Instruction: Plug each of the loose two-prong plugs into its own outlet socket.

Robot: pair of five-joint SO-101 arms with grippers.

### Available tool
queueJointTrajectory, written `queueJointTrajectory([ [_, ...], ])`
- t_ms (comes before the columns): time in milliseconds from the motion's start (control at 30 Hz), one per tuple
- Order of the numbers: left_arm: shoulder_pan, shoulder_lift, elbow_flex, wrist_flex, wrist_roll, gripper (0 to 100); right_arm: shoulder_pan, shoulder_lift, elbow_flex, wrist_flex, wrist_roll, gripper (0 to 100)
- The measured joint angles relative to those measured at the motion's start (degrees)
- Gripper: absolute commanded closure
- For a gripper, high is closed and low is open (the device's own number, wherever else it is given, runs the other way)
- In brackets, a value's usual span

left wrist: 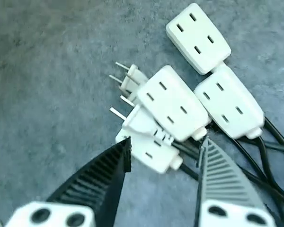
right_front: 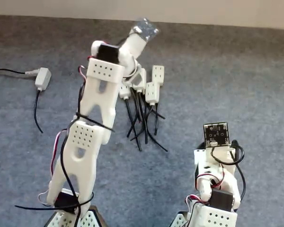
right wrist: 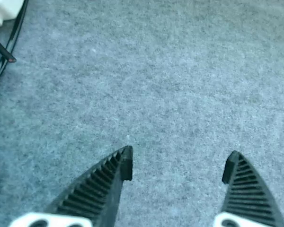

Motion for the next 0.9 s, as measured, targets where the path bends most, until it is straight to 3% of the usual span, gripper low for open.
queueJointTrajectory([
  [433,0.6,11.0,-0.2,-20.7,-0.3,78,0.0,0.0,0.0,0.0,0.0,69.8],
  [700,1.2,13.7,0.0,-21.5,-0.3,78,0.0,0.0,0.0,0.0,0.0,69.8],
  [767,1.2,13.7,0.0,-21.5,-0.3,82,0.0,0.0,0.0,0.0,0.0,69.8],
  [900,1.2,13.7,0.0,-21.4,-0.3,100,0.0,0.0,0.0,0.0,0.0,69.8],
])
